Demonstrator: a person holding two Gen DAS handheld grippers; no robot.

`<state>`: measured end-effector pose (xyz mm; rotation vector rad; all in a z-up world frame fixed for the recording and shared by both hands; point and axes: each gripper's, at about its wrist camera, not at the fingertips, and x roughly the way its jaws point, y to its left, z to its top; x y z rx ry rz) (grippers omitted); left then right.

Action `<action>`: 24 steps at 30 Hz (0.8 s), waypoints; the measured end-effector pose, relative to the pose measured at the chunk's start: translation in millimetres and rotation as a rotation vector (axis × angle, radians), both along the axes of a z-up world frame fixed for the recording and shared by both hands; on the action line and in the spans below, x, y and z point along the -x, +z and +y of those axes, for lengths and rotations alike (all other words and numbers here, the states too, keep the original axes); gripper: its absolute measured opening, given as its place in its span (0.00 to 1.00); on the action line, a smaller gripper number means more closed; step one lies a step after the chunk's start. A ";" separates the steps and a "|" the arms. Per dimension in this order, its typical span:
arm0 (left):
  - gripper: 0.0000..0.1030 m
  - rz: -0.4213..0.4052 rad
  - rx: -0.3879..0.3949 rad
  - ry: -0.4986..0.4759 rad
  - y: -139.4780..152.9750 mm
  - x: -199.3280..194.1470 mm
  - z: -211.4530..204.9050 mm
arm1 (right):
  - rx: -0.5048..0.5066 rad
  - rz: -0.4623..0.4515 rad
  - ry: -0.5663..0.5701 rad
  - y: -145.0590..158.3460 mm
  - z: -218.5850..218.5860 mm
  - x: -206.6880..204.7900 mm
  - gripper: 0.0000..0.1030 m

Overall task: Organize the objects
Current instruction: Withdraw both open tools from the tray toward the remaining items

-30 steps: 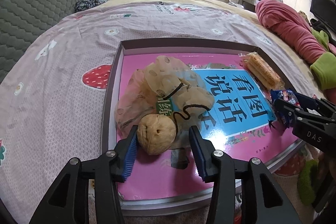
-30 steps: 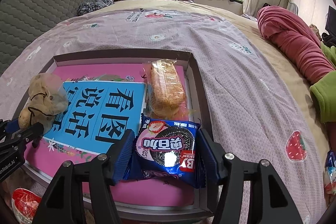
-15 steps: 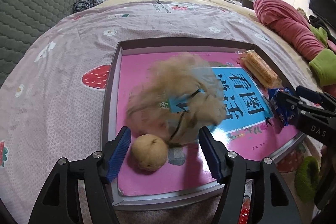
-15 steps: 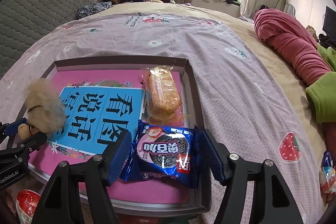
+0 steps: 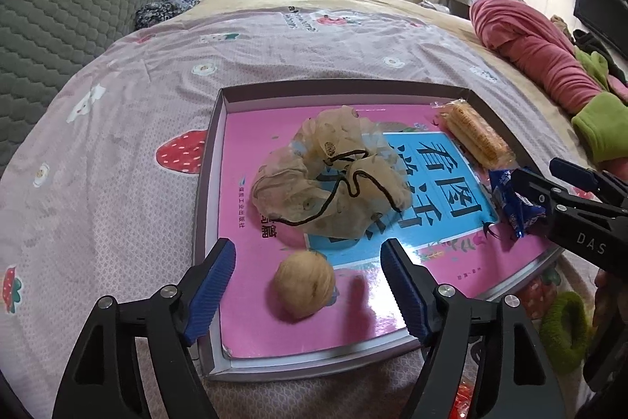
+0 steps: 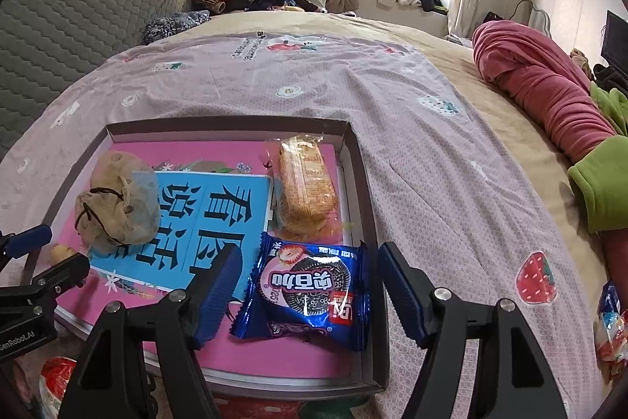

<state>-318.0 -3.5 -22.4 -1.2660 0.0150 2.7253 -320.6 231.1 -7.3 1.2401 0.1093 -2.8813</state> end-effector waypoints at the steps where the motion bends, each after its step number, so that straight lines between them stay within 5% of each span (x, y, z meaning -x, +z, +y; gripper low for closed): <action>1: 0.76 0.001 -0.001 -0.002 1.2 -0.4 0.2 | 0.002 0.004 0.000 1.8 0.1 -0.9 0.70; 24: 0.80 0.090 0.007 -0.022 53.2 -32.3 7.0 | -0.040 0.137 -0.007 57.9 -3.3 -37.3 0.85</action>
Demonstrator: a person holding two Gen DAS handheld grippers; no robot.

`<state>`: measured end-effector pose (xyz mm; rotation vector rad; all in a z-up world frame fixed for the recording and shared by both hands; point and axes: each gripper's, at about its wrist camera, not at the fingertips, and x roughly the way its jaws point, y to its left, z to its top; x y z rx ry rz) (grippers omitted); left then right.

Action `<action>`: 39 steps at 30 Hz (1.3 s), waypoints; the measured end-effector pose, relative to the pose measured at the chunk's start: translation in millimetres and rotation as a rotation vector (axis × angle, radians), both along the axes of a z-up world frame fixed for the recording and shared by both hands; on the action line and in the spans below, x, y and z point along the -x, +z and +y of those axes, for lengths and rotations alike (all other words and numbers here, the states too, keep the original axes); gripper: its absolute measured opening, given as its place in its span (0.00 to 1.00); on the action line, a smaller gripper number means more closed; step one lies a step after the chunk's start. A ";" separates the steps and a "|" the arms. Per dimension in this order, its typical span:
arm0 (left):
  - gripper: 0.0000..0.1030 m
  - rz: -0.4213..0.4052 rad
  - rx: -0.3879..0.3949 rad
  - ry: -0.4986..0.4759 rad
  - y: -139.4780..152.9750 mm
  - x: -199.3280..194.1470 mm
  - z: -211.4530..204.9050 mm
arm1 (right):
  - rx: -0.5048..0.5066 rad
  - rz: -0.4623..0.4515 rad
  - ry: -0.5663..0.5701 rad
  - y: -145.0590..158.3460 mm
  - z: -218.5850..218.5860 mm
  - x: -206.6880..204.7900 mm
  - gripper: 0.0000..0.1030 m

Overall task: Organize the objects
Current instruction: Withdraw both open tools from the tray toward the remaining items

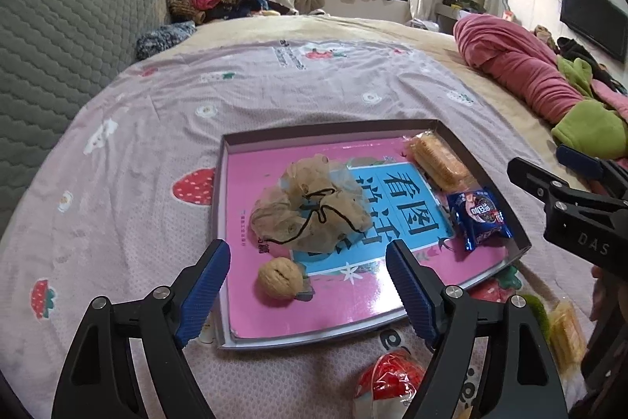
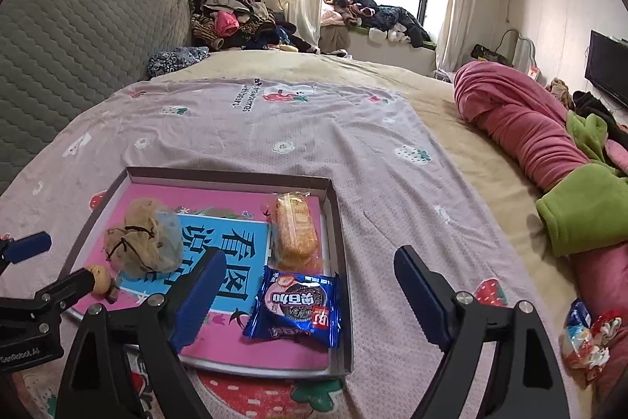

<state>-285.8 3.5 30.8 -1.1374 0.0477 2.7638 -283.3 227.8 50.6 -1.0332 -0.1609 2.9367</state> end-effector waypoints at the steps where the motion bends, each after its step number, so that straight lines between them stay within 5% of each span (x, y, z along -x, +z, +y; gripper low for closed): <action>1: 0.80 0.005 0.001 -0.002 2.9 -2.2 0.5 | -0.007 0.002 0.003 3.2 -1.0 -2.5 0.85; 10: 0.80 0.062 0.013 0.008 28.6 -43.8 6.4 | -0.004 0.028 0.009 29.0 8.4 -53.5 0.90; 23: 0.80 0.030 0.030 0.035 35.3 -109.4 18.3 | -0.033 0.039 0.001 64.5 24.6 -117.2 0.90; 39: 0.80 0.075 0.036 0.049 86.0 -173.1 17.8 | -0.038 0.076 0.010 96.5 32.4 -191.6 0.92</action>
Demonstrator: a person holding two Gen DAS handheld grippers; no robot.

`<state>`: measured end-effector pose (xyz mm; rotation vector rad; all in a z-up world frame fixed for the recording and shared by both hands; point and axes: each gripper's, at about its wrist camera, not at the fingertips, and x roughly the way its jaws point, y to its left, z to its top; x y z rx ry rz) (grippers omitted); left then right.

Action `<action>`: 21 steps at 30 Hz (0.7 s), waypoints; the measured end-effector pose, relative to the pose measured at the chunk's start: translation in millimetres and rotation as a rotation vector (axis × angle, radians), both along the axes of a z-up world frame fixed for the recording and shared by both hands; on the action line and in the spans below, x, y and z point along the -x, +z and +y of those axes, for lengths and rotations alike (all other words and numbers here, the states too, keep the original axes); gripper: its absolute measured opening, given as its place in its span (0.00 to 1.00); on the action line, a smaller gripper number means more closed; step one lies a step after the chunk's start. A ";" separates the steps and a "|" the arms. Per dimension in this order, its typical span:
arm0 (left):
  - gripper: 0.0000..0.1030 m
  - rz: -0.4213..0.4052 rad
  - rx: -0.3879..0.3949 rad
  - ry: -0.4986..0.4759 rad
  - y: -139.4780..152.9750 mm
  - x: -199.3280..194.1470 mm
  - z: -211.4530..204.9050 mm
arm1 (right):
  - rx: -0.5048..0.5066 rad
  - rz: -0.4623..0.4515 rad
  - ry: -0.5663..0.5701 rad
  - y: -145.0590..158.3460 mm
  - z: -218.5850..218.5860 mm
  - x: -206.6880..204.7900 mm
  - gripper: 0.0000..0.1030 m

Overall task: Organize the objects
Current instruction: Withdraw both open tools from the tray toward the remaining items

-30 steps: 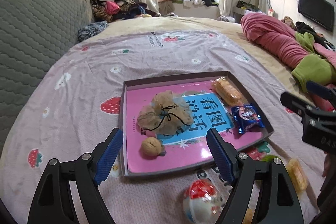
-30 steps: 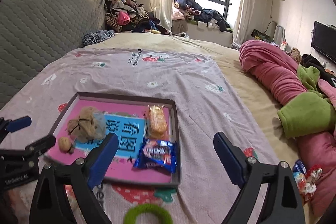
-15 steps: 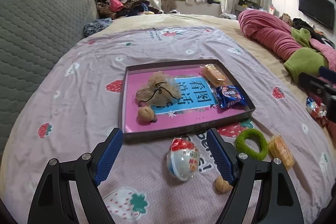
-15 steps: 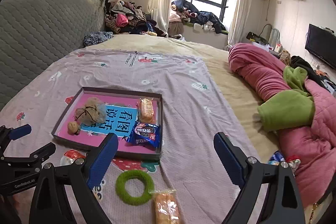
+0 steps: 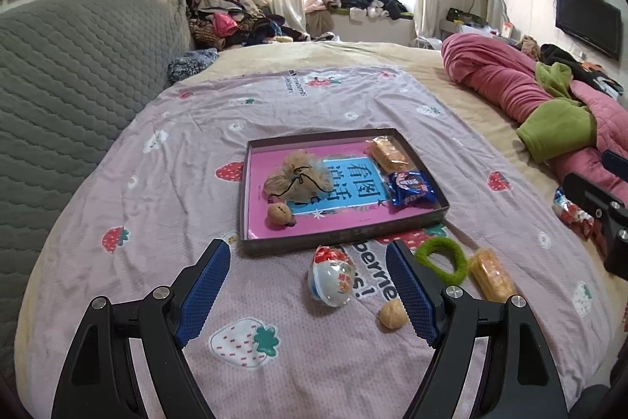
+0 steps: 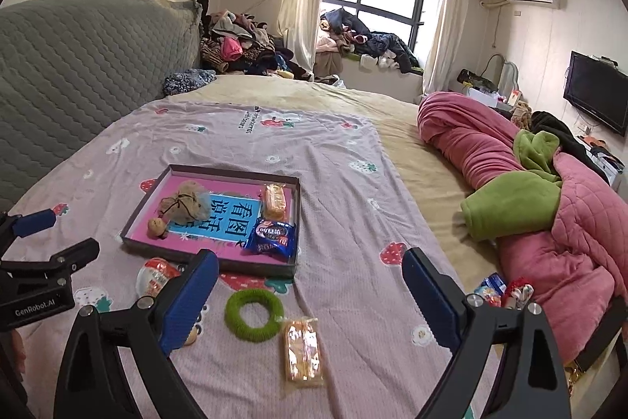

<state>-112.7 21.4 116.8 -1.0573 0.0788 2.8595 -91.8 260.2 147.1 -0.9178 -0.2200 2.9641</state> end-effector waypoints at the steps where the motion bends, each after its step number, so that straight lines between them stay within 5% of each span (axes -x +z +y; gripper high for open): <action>1: 0.80 0.003 -0.001 0.000 1.8 -3.8 0.0 | -0.002 0.001 -0.002 1.4 0.7 -4.0 0.92; 21: 0.80 0.001 0.017 -0.026 16.0 -60.5 12.2 | -0.021 0.030 -0.009 17.8 8.7 -64.5 0.94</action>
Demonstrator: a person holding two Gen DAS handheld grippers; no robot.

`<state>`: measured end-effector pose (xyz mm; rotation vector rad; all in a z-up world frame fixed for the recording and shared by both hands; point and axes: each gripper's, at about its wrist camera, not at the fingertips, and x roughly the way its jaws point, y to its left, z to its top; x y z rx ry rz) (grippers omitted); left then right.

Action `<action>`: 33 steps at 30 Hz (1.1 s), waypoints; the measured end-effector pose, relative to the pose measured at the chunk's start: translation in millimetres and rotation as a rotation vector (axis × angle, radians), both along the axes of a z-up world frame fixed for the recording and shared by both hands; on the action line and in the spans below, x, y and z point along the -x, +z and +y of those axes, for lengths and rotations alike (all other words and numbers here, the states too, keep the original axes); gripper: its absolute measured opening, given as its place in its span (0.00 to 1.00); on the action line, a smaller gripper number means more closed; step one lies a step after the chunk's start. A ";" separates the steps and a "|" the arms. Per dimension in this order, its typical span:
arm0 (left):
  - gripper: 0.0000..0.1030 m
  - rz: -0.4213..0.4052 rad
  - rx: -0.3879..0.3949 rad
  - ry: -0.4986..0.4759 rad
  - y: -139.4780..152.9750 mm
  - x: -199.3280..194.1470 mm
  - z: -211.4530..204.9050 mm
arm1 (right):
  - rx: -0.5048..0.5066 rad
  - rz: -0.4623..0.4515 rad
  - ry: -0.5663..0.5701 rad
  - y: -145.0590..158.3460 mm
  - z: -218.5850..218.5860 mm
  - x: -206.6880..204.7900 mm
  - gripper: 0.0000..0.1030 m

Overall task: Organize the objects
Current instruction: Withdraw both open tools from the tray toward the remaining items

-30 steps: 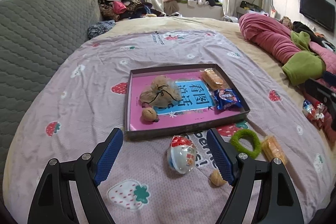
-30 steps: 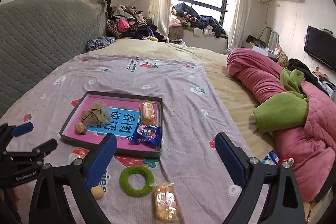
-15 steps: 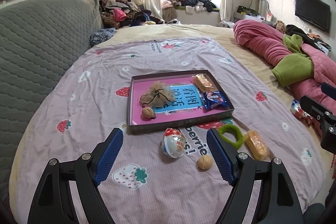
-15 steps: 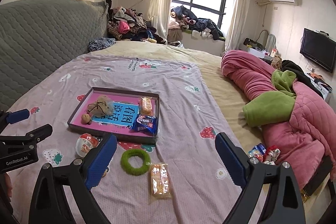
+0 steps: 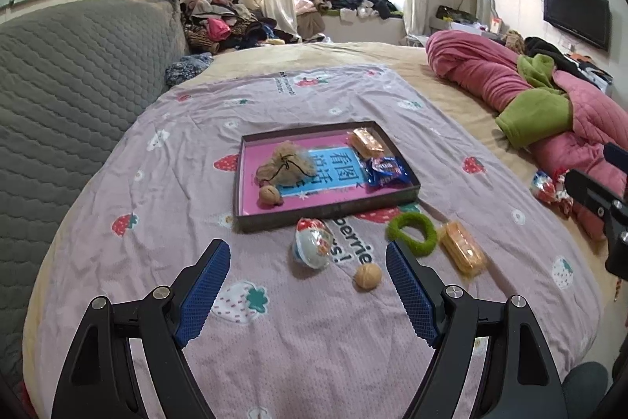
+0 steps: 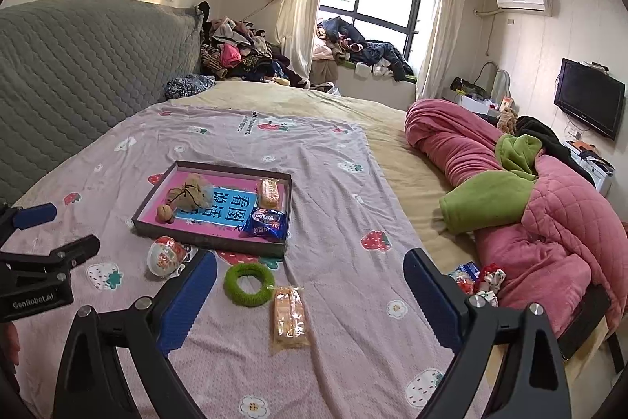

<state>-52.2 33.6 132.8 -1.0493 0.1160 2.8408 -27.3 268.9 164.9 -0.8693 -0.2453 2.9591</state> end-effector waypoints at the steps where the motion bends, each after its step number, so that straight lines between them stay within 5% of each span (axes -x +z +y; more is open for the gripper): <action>1: 0.80 0.002 0.004 0.001 -0.9 -2.5 1.1 | 0.001 0.001 -0.002 -0.6 0.5 -1.7 0.94; 33: 0.80 -0.092 0.026 -0.013 -61.0 -5.3 9.4 | -0.012 -0.145 -0.008 -82.5 5.0 -1.8 0.95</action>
